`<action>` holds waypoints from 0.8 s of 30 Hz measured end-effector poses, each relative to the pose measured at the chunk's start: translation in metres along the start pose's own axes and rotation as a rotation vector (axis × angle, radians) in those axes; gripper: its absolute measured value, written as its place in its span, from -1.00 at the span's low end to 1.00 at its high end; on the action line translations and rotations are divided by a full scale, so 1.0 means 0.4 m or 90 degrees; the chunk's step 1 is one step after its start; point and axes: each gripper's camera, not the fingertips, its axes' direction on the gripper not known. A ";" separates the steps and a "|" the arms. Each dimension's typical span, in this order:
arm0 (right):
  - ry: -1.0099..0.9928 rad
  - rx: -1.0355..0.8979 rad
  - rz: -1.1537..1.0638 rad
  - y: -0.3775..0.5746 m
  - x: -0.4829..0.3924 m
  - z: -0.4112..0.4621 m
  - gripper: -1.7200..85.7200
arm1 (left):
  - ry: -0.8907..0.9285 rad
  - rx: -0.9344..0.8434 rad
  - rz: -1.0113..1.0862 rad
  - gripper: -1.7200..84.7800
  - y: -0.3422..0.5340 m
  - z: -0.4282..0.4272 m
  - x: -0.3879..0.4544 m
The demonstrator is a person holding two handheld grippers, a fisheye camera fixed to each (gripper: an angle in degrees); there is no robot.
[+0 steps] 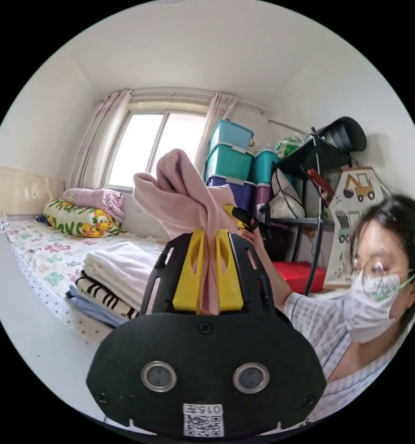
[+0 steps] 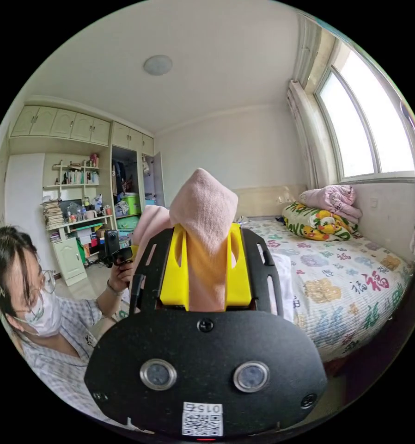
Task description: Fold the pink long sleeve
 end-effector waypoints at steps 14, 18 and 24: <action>0.409 -0.282 0.089 -0.072 0.473 0.891 -0.71 | -0.241 -0.056 -0.263 -0.82 0.062 0.274 -0.833; 0.486 -0.394 -0.033 -0.026 0.453 1.066 -0.88 | -0.257 -0.060 -0.233 -0.82 0.027 0.271 -0.821; 0.524 -0.341 -0.097 -0.015 0.436 1.051 -0.96 | -0.241 -0.056 -0.235 -0.83 -0.036 0.248 -0.771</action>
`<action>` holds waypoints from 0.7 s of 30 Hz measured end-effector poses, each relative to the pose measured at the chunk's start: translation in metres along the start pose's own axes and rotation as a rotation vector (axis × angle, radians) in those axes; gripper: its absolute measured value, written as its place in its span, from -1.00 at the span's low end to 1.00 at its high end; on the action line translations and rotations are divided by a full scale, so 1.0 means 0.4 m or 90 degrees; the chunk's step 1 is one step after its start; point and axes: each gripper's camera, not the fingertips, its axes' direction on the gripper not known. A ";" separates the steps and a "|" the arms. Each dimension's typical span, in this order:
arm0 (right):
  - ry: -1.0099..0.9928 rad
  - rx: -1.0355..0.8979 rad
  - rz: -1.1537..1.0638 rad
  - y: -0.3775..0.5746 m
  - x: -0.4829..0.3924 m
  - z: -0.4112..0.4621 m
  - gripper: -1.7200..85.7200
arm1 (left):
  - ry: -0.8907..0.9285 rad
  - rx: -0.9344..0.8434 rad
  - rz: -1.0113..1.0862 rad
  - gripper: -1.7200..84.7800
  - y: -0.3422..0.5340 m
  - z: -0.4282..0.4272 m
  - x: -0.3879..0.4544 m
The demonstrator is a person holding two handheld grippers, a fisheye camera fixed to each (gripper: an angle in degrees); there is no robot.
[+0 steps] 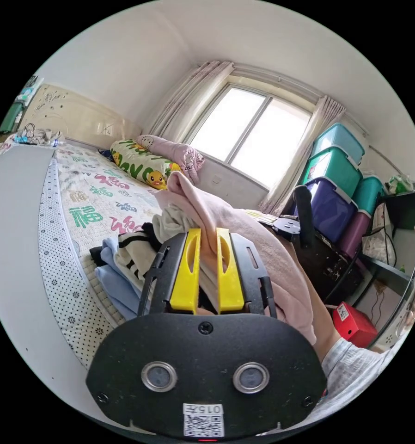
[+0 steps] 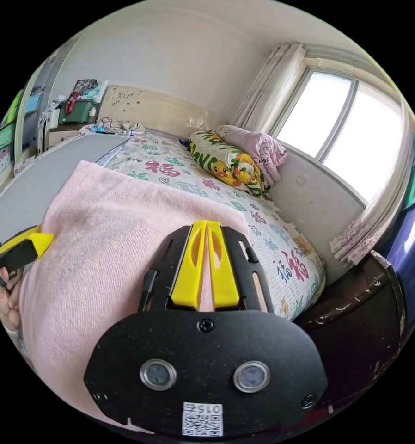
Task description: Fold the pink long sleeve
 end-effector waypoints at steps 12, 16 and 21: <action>-0.016 0.198 0.080 0.405 0.242 -0.411 -0.97 | -0.078 0.140 0.183 -0.84 0.002 -0.141 0.353; -0.061 0.104 0.141 0.807 0.280 -0.391 -0.91 | 0.010 0.139 0.289 -0.81 0.046 -0.165 0.594; -0.009 -0.186 0.397 1.281 0.431 -0.201 -0.75 | 0.237 -0.034 0.343 -0.76 0.249 -0.165 0.788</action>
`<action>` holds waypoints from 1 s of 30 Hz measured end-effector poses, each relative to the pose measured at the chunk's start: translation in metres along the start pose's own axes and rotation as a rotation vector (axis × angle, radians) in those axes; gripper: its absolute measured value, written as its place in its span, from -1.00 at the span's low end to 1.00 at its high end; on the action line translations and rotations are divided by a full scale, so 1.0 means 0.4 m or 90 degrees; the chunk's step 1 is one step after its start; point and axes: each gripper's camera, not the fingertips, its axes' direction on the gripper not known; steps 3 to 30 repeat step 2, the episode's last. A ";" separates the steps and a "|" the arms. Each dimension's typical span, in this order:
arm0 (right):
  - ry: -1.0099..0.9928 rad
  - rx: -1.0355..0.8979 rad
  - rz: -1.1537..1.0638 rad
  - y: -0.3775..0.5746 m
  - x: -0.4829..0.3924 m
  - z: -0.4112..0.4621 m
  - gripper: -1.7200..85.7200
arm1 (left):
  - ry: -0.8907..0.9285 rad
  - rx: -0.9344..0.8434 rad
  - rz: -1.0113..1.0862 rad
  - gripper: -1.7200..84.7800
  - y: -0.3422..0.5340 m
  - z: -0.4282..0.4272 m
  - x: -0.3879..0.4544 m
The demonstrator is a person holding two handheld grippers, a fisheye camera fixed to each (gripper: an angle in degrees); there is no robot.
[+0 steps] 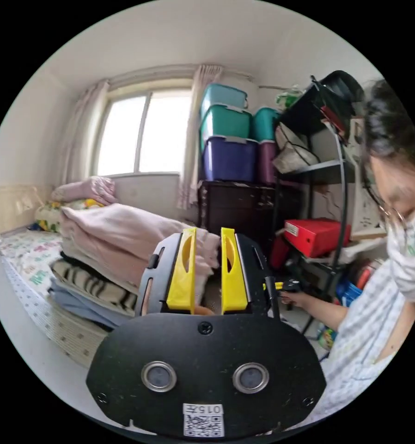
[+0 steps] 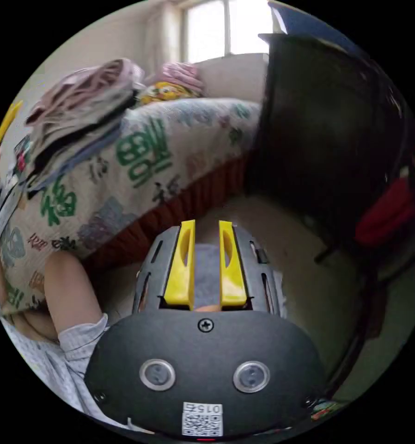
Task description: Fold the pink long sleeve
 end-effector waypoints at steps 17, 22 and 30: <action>-0.008 -0.070 0.143 0.081 0.190 0.107 -0.70 | 0.095 -0.038 -0.051 -0.75 0.139 0.048 0.078; -0.008 -0.070 0.143 0.081 0.190 0.107 -0.70 | 0.095 -0.038 -0.051 -0.75 0.139 0.048 0.078; -0.008 -0.070 0.143 0.081 0.190 0.107 -0.70 | 0.095 -0.038 -0.051 -0.75 0.139 0.048 0.078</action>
